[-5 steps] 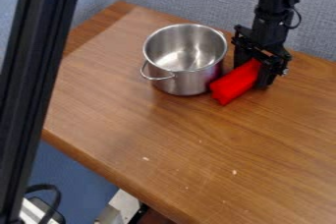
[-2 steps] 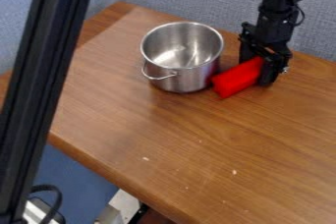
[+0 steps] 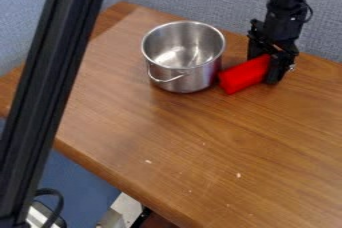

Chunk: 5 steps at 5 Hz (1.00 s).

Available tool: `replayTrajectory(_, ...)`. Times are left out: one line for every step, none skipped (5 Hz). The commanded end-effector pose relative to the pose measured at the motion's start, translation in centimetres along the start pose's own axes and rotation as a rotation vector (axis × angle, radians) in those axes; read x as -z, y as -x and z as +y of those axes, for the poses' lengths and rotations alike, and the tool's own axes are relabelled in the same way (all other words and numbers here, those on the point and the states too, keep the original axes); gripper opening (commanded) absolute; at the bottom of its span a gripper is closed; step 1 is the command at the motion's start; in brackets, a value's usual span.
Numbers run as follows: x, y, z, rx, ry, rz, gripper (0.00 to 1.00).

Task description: Put the red object in the metal pot

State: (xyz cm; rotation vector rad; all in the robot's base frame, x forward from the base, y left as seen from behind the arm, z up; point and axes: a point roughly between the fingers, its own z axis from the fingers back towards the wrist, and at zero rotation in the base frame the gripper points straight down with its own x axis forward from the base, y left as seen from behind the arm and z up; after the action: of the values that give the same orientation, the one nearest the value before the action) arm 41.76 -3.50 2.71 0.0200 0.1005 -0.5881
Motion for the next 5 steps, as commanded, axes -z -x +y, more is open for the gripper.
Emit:
replayTrajectory(-2.7, 0.7, 1.9, -0.037, -0.028, -0.057, 0.00)
replayTrajectory(-2.6, 0.5, 1.5, 0.003, -0.029, -0.060, 0.00)
replayTrajectory(-2.5, 0.2, 1.0, 0.043, -0.031, -0.061, 0.00)
replayTrajectory(-2.5, -0.6, 1.1, 0.055, -0.032, -0.062, 0.00)
replayTrajectory(-2.5, -1.4, 1.2, 0.068, -0.033, -0.062, 0.00)
